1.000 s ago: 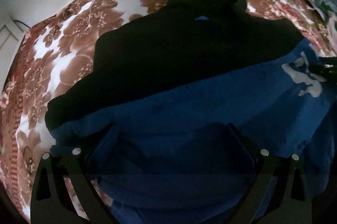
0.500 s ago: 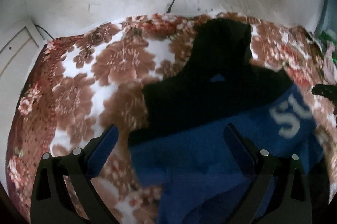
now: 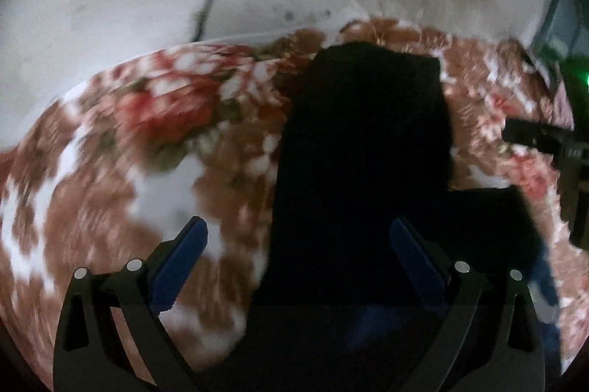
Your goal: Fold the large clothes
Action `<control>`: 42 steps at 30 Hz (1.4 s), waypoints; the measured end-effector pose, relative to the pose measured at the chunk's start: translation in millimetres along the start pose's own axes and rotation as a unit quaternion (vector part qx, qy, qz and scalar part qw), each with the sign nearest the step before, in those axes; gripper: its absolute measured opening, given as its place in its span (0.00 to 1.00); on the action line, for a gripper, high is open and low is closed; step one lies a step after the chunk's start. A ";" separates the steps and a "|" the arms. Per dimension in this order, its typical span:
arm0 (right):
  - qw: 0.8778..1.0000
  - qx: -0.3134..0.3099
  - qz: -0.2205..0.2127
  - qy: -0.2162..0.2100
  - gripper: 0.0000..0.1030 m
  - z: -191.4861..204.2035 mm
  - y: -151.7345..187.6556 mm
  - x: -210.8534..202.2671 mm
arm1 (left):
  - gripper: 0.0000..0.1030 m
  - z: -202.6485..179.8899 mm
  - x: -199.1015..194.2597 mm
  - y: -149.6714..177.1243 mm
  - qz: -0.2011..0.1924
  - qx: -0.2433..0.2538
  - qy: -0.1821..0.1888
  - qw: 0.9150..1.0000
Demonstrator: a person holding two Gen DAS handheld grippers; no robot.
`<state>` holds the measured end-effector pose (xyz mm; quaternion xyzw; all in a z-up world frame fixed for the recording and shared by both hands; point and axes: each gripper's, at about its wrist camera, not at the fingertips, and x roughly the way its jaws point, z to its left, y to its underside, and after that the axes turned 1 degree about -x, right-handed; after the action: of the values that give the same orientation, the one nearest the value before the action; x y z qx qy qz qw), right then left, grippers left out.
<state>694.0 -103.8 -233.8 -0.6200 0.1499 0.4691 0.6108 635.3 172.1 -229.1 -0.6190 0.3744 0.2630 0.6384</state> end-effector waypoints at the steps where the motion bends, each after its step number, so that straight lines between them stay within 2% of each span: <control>1: 1.000 -0.003 0.004 0.006 0.96 0.6 -4.5 11.4 | 0.94 -1.9 16.4 -8.8 0.006 0.014 -0.004 1.000; 3: 1.000 -0.008 0.018 0.001 0.95 5.0 -15.4 41.3 | 0.92 0.3 38.1 -24.2 0.007 0.023 -0.011 1.000; 6: 1.000 0.006 0.025 -0.013 0.95 7.1 -28.2 71.6 | 0.88 11.5 57.9 -41.8 -0.008 -0.007 -0.020 1.000; 7: 0.999 0.012 0.024 -0.020 0.95 5.6 -30.9 77.1 | 0.87 16.8 65.1 -48.9 -0.013 -0.025 -0.011 1.000; 9: 0.999 0.015 0.031 -0.030 0.92 3.8 -37.9 92.4 | 0.83 19.3 72.8 -59.5 -0.019 -0.028 0.003 0.999; 10: 0.999 0.013 0.035 -0.038 0.83 4.2 -40.1 97.7 | 0.65 18.1 76.9 -64.6 -0.020 -0.023 0.010 0.999; 11: 0.997 0.011 0.042 -0.059 0.77 5.9 -42.4 103.7 | 0.54 16.2 83.4 -71.2 -0.017 -0.015 0.016 1.000; 12: 0.997 0.010 0.046 -0.069 0.68 8.1 -43.8 105.5 | 0.50 14.9 91.5 -76.6 -0.012 -0.015 0.025 1.000; 13: 0.996 0.007 0.044 -0.078 0.64 10.6 -44.7 106.4 | 0.51 14.0 102.9 -80.4 0.005 -0.026 0.052 0.998; 15: 0.995 -0.002 0.047 -0.083 0.56 14.1 -44.9 108.9 | 0.51 6.1 119.7 -81.8 0.034 -0.024 0.065 0.997; 17: 0.994 -0.006 0.056 -0.089 0.41 13.3 -44.0 111.6 | 0.40 -5.7 122.7 -79.5 0.043 0.000 0.065 0.997; 18: 0.994 -0.007 0.057 -0.091 0.30 13.8 -44.0 110.4 | 0.19 -9.7 119.5 -78.6 0.041 0.007 0.073 0.996; 19: 0.994 -0.014 0.057 -0.094 0.22 15.7 -44.3 106.9 | 0.03 -14.1 114.6 -77.7 0.040 0.018 0.075 0.996; 20: 0.994 -0.029 0.057 -0.090 0.20 19.4 -44.5 101.8 | 0.03 -16.4 110.3 -77.3 0.038 0.025 0.070 0.997; 22: 0.994 -0.048 0.052 -0.083 0.14 25.2 -44.1 90.7 | 0.02 -22.7 89.3 -77.6 0.023 0.033 0.082 0.996; 25: 0.994 -0.062 0.031 -0.085 0.13 34.4 -44.2 59.7 | 0.02 -29.2 56.0 -80.6 -0.001 0.036 0.099 0.994; 32: 0.988 -0.128 -0.032 -0.082 0.13 69.7 -22.2 -49.3 | 0.02 -37.8 -48.3 -65.3 -0.044 0.030 0.124 0.991; 35: 0.983 -0.155 -0.048 -0.090 0.13 87.3 3.3 -95.1 | 0.02 -42.6 -88.4 -40.5 -0.053 0.022 0.139 0.989; 38: 0.979 -0.172 -0.056 -0.096 0.13 106.3 30.5 -123.7 | 0.02 -55.1 -121.6 -7.0 -0.057 0.018 0.150 0.987; 42: 0.975 -0.189 -0.056 -0.100 0.13 128.8 90.9 -151.0 | 0.02 -71.9 -143.1 47.1 -0.038 0.009 0.152 0.988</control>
<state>495.9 -65.6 -150.4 -0.6817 -0.0384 0.5138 0.5195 503.5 123.9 -138.7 -0.6593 0.4459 0.1381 0.5894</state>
